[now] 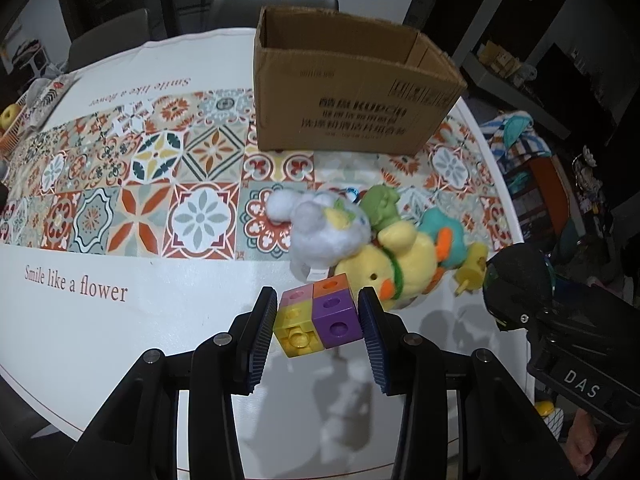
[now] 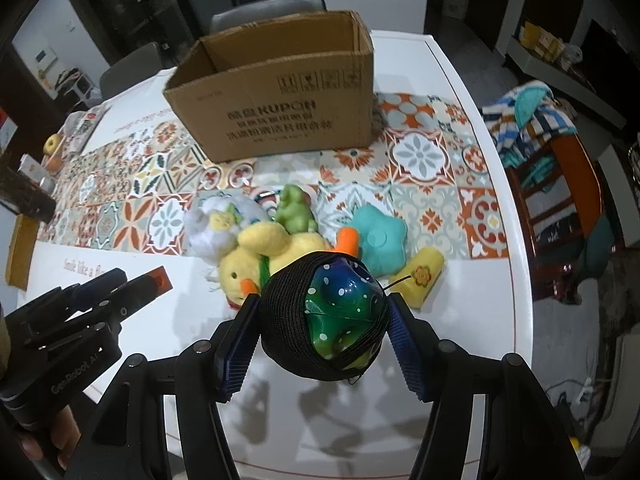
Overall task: Organize objects
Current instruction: 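Lift the ball and cubes and carry both over the cardboard box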
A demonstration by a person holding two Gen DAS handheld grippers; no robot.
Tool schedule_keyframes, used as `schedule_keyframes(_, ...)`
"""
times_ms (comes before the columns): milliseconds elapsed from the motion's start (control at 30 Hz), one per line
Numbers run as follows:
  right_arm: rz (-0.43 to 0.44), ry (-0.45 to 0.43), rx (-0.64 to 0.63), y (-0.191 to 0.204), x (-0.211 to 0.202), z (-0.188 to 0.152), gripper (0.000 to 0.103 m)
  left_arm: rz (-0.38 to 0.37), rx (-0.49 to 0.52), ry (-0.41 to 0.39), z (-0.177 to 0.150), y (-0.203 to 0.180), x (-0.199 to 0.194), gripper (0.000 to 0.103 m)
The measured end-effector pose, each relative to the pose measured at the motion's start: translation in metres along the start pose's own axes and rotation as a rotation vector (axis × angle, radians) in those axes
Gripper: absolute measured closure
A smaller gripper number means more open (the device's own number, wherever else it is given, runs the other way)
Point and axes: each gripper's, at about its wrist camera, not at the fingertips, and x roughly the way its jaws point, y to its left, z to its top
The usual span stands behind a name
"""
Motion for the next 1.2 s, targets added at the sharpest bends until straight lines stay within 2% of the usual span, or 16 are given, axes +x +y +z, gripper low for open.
schedule_keyframes(300, 0.033, -0.035, -0.043, 0.003, -0.018, 0.015, 0.041, -0.015, 0.012, -0.039, 0.01, -0.006, -0.024, 0.061)
schedule_keyframes(633, 0.073, -0.082, -0.07, 0.013, -0.031, 0.04, 0.041, -0.032, 0.053, -0.094, 0.036, -0.005, -0.043, 0.061)
schedule_keyframes(1200, 0.112, -0.126, -0.107, 0.013, -0.031, 0.092, 0.041, -0.09, 0.13, -0.116, 0.091, -0.011, -0.04, 0.061)
